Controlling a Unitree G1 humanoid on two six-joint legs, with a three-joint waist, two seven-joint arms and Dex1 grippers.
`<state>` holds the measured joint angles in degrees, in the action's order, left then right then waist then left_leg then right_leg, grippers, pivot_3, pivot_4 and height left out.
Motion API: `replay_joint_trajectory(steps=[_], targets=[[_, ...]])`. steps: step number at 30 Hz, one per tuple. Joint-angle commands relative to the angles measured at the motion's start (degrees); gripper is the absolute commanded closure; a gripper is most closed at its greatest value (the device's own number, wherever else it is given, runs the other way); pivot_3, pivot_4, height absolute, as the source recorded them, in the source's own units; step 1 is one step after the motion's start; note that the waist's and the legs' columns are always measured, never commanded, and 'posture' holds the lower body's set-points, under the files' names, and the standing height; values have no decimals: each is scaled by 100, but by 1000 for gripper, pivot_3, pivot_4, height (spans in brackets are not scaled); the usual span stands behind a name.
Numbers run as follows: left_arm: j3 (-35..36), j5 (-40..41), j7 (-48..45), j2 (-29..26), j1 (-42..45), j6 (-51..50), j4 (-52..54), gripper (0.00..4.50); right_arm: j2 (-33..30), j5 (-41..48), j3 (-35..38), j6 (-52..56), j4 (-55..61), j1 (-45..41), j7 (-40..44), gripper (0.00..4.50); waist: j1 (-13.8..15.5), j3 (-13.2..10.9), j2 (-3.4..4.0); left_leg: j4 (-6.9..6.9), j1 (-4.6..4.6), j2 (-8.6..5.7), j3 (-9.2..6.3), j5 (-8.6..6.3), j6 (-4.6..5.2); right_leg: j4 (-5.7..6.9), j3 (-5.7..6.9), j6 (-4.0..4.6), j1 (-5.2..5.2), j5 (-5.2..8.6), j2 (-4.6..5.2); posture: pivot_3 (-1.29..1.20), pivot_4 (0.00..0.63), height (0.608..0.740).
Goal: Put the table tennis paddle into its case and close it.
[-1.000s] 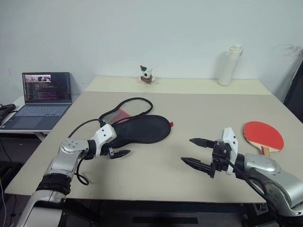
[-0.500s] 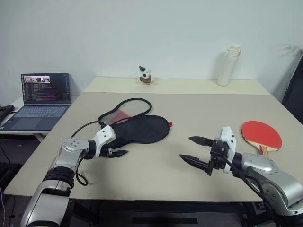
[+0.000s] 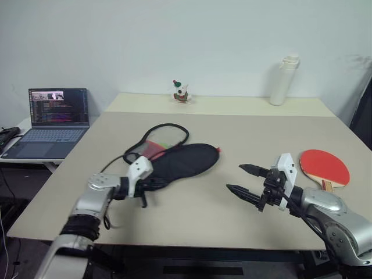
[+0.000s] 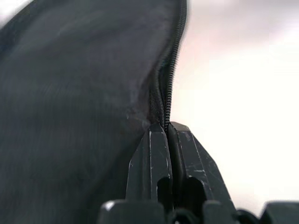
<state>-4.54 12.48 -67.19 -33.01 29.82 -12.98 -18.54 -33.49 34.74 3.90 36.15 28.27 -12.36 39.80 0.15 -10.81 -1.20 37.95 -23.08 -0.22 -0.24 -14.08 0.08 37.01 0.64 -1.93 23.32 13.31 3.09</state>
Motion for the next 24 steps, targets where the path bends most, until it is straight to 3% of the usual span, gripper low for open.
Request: replay_joint_trajectory(steps=[1, 5, 12, 15, 23, 24], targets=[[-52, 468, 456, 277, -196, -1148, 1409, 4489, -120, 110, 257, -33, 198, 52, 11, 0, -4, 0, 0, 1, 0, 0, -3, 0, 0, 2, -1, 0, 0, 0, 0, 0, 150, 740], [-182, 638, 1176, 837, -336, -2036, 2077, 4489, -238, 157, 369, -12, 206, 151, 60, 0, -18, 0, 0, 1, 9, 9, -4, 0, 0, 9, 2, -25, -3, 16, -5, 0, 150, 740], [-410, 368, 2094, 1653, -157, -2154, 1678, 4489, -441, 203, 605, 32, 143, 262, 108, 0, -13, 0, 0, 1, 13, 4, 1, 1, 0, 9, 1, -26, -5, 16, -19, 0, 150, 740], [-505, 385, 1977, 1679, -174, -2045, 1647, 3738, -454, 246, 706, 88, 95, 284, 59, 0, -19, 0, -1, 1, 12, 1, 3, 1, 1, 6, 0, -27, -5, 15, -18, 0, 150, 740], [-323, 904, 1585, 1551, -362, -2011, 2148, 993, -385, 793, 912, 1133, -76, 167, -572, 0, -19, 0, -1, 1, 12, 2, 5, 1, 0, 7, -2, -25, -5, 14, -15, 0, 150, 740], [-252, 1009, 1446, 1436, -402, -2010, 2242, 993, -367, 846, 887, 1233, -48, 150, -633, 0, -21, 0, -1, 0, 12, 3, 5, 1, 1, 7, -3, -21, -5, 12, -14, 0, 150, 740]])
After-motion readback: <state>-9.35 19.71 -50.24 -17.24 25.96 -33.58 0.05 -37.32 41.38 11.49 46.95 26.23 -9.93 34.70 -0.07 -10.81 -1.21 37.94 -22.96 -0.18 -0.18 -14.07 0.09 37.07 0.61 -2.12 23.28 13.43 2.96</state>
